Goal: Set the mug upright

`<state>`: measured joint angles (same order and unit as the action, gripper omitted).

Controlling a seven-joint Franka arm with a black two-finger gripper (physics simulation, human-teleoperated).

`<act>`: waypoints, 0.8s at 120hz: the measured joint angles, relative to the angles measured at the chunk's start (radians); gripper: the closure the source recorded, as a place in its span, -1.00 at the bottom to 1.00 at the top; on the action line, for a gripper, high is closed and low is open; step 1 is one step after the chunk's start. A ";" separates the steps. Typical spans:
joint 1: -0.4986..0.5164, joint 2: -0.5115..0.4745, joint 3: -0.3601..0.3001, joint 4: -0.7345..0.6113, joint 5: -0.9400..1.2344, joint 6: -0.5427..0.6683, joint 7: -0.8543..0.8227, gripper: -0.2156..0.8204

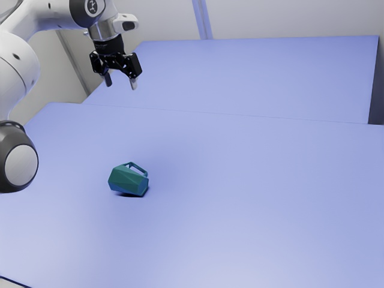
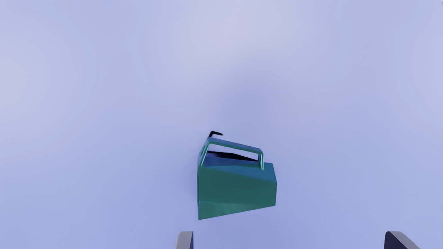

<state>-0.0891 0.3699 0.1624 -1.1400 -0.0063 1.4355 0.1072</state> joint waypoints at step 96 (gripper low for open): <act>0.087 -0.231 0.158 -0.643 -0.274 0.140 0.089 -0.58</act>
<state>-0.0024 0.1389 0.3202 -1.7828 -0.2804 1.5755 0.1966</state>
